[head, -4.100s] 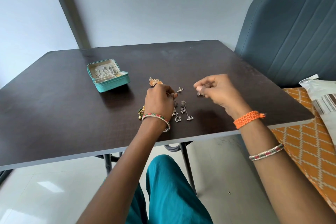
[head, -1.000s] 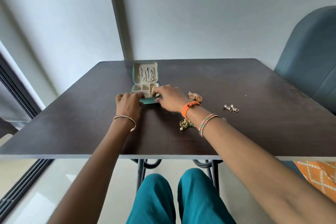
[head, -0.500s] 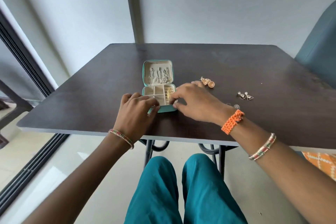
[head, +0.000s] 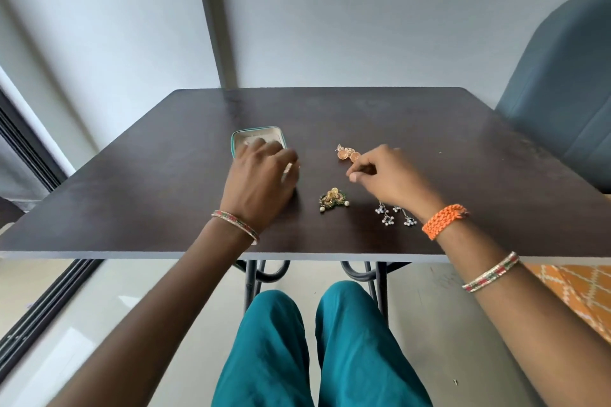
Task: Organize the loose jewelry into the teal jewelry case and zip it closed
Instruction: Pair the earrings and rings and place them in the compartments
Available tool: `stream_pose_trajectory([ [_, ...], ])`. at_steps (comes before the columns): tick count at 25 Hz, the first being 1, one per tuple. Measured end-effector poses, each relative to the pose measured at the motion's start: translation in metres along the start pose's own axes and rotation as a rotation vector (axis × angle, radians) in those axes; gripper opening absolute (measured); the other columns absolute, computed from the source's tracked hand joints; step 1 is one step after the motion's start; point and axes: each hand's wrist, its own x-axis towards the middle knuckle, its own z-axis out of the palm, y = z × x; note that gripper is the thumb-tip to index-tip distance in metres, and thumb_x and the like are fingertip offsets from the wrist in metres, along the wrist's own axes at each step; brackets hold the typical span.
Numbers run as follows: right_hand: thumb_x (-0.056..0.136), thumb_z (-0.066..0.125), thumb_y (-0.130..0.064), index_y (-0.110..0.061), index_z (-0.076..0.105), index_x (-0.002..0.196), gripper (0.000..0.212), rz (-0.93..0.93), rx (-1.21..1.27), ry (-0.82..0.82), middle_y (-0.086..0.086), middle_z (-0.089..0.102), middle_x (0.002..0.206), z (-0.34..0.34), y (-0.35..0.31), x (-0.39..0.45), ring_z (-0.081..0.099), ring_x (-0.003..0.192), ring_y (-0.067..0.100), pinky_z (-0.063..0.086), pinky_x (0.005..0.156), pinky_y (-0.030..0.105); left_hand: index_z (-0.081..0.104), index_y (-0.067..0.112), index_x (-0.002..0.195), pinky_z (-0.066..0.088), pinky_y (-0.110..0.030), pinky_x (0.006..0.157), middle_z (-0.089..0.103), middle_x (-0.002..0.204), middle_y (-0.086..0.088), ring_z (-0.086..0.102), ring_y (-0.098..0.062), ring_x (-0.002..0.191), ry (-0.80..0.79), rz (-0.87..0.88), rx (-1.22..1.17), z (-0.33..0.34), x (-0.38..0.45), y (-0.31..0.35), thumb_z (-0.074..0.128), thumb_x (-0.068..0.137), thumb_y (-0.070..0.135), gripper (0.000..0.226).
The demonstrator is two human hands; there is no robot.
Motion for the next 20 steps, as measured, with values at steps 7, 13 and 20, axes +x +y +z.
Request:
stream_pose_trajectory([
  [7, 0.081, 0.07, -0.031, -0.028, 0.07, 0.086, 0.005, 0.035, -0.041, -0.05, -0.015, 0.059, 0.071, 0.021, -0.01, -0.013, 0.062, 0.093, 0.014, 0.042, 0.093, 0.038, 0.06, 0.006, 0.09, 0.04, -0.036, 0.066, 0.061, 0.095, -0.014, 0.058, -0.037, 0.088, -0.268, -0.311, -0.128, 0.045, -0.019, 0.046, 0.05, 0.091, 0.034, 0.03],
  [13, 0.079, 0.068, -0.017, -0.018, 0.062, 0.074, 0.008, 0.036, 0.157, 0.008, -0.004, 0.063, 0.069, 0.024, -0.003, -0.01, 0.061, 0.07, 0.016, 0.045, 0.063, 0.026, 0.06, 0.017, 0.074, 0.048, -0.029, 0.067, 0.059, 0.066, 0.005, 0.06, -0.016, 0.072, -0.213, -0.486, -0.414, 0.048, -0.015, 0.047, 0.068, 0.08, 0.025, 0.013],
  [20, 0.088, 0.056, 0.004, -0.005, 0.065, 0.094, 0.014, 0.21, 1.116, -0.137, 0.009, 0.064, 0.08, 0.013, -0.009, -0.018, 0.06, 0.068, 0.015, 0.054, 0.063, 0.02, 0.055, 0.01, 0.078, 0.045, -0.015, 0.046, 0.062, 0.059, -0.001, 0.053, -0.004, 0.048, -0.138, -0.823, -1.44, 0.028, -0.017, 0.052, 0.059, 0.087, 0.002, 0.013],
])
